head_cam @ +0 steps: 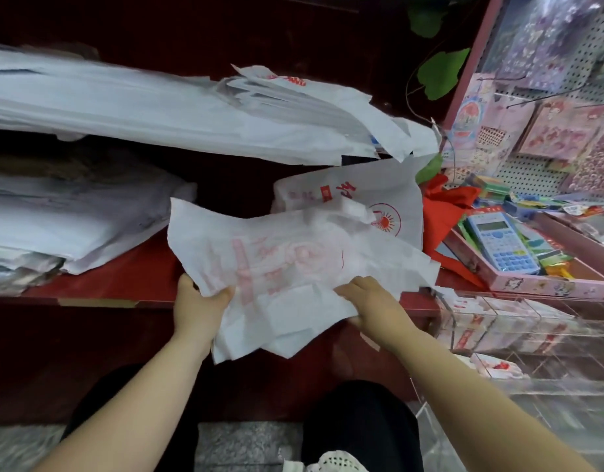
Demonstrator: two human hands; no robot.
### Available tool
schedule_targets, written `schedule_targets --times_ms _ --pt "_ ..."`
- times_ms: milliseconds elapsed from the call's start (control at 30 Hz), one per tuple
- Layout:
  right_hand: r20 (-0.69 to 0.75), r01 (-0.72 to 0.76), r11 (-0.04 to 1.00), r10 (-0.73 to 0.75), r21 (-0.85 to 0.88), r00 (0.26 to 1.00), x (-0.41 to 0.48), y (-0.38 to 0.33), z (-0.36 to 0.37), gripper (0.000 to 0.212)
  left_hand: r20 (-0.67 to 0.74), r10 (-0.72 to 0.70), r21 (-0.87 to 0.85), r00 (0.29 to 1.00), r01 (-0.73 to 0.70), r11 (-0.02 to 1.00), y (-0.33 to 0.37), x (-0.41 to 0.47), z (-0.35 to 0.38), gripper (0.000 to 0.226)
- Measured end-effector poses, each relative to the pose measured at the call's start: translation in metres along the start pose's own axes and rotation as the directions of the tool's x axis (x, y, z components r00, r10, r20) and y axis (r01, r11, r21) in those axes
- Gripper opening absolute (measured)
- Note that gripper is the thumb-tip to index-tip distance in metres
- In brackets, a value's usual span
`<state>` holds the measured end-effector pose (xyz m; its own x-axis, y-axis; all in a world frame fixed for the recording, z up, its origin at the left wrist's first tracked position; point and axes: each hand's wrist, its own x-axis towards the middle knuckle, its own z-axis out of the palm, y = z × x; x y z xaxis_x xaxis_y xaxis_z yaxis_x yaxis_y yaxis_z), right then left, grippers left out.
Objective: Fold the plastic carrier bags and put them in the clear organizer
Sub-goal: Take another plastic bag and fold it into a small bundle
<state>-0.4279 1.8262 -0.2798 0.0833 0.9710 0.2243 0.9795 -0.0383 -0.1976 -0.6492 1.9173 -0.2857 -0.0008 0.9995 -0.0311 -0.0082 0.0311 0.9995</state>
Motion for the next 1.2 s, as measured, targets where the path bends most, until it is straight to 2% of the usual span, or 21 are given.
schedule_targets --times_ms 67,200,267,300,467,533,600,667,700,767,833,900,1033,1133,1200 --pt "0.055 0.006 1.0 -0.006 0.004 0.998 0.006 0.002 0.003 0.043 -0.008 0.026 0.064 1.0 -0.026 0.998 0.003 0.013 0.0 0.043" --pt "0.054 0.005 0.999 -0.008 0.049 0.999 0.018 0.006 0.015 0.043 0.015 0.053 0.202 0.998 -0.055 0.978 0.002 0.037 0.003 0.053" --pt "0.054 0.014 0.992 -0.021 0.123 0.998 0.027 0.007 0.023 0.063 0.021 0.062 0.257 0.998 -0.065 0.964 0.001 0.049 0.006 0.056" --pt "0.051 0.012 0.99 -0.019 0.141 0.999 0.033 0.009 0.027 0.066 0.022 0.067 0.281 0.997 -0.071 0.957 0.001 0.055 0.006 0.059" --pt "0.018 0.007 0.991 -0.009 0.136 1.0 0.068 0.006 0.039 0.059 0.029 0.057 0.334 0.998 -0.064 0.941 0.001 0.093 0.004 0.07" --pt "0.024 -0.007 0.991 0.004 0.134 1.0 0.083 0.001 0.041 0.047 0.001 0.064 0.372 0.998 -0.06 0.926 0.001 0.106 0.0 0.079" --pt "0.05 -0.017 0.991 0.01 0.134 0.999 0.097 -0.003 0.043 0.032 -0.062 0.133 0.494 0.989 -0.085 0.865 0.002 0.116 -0.004 0.084" --pt "0.085 -0.013 0.993 0.003 0.118 0.996 0.11 -0.006 0.047 0.031 -0.083 0.26 0.671 0.962 -0.139 0.728 0.004 0.119 -0.004 0.08" --pt "0.091 -0.015 0.993 0.004 0.114 0.996 0.116 -0.007 0.05 0.033 -0.037 0.359 0.726 0.933 -0.221 0.651 0.005 0.119 -0.003 0.072" --pt "0.081 -0.02 0.994 0.012 0.105 0.997 0.127 -0.009 0.054 0.035 0.166 0.505 0.736 0.847 -0.447 0.508 0.004 0.115 0.006 0.062" --pt "0.088 -0.034 0.995 0.026 0.095 0.996 0.135 -0.011 0.058 0.036 0.376 0.446 0.681 0.812 -0.569 0.461 0.002 0.108 0.02 0.074" --pt "0.092 -0.036 0.996 0.028 0.082 0.995 0.141 -0.013 0.06 0.035 0.494 0.334 0.679 0.803 -0.596 0.428 -0.003 0.103 0.034 0.092" --pt "0.084 -0.041 0.992 0.031 0.121 0.996 0.138 -0.012 0.058 0.044 0.566 0.224 0.734 0.793 -0.609 0.301 -0.024 0.112 0.038 0.103" --pt "0.016 0.019 0.992 -0.022 0.125 1.0 0.12 -0.009 0.049 0.065 0.587 0.185 0.743 0.788 -0.615 0.263 -0.027 0.118 0.038 0.104" --pt "-0.005 0.039 0.989 -0.039 0.144 0.999 0.107 -0.006 0.043 0.066 0.604 0.161 0.747 0.78 -0.625 0.227 -0.027 0.116 0.04 0.105"
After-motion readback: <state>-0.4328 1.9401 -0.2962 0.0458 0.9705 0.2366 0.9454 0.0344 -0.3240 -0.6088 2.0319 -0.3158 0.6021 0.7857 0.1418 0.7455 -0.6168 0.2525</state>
